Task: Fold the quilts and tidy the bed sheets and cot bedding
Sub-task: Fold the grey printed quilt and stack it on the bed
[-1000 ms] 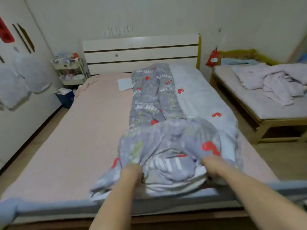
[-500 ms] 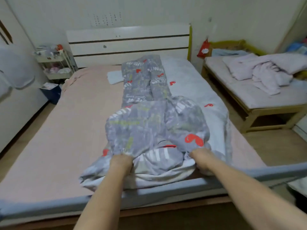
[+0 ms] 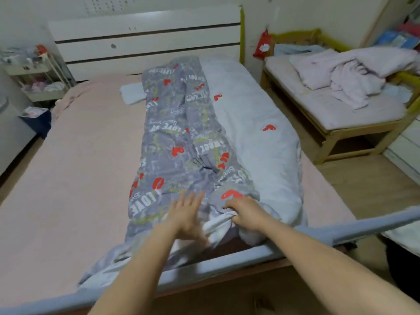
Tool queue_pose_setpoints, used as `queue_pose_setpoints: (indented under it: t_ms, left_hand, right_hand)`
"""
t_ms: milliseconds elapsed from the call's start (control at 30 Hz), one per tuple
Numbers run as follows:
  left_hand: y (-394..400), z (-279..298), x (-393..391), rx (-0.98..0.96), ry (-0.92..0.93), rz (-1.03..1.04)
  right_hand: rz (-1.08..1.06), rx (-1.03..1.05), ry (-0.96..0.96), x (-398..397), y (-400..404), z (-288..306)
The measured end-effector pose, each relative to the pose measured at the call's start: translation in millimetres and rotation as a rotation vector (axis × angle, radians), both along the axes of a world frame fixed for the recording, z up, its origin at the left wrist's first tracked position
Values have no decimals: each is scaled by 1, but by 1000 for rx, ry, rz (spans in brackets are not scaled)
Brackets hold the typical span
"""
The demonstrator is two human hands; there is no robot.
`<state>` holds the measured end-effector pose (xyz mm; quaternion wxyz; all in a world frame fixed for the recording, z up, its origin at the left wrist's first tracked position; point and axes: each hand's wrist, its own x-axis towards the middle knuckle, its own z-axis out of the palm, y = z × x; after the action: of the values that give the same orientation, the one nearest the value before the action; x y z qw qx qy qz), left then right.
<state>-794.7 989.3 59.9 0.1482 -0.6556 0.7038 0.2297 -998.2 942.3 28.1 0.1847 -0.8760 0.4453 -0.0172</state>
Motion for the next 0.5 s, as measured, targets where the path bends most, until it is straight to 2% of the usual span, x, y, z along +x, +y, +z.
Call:
queue_pose_setpoints:
  t_ms: [100, 167, 200, 300, 333, 400, 500]
  left_hand:
    - [-22, -22, -58, -135, 99, 35]
    - [-40, -38, -71, -173, 117, 157]
    - [-55, -47, -80, -175, 63, 179]
    - [-89, -58, -96, -100, -76, 170]
    - [-105, -69, -107, -67, -92, 186]
    - [-129, -84, -122, -35, -126, 152]
    - [-159, -118, -148, 19, -127, 52]
  right_hand:
    - [16, 96, -285, 5, -19, 1]
    - [25, 233, -368, 0, -38, -3]
    - [2, 328, -382, -14, -57, -11]
    - [-298, 506, -495, -59, -108, -34]
    - [-437, 486, -488, -82, -133, -49]
    - [-693, 418, -279, -129, -167, -81]
    - [-838, 514, 71, -199, -196, -141]
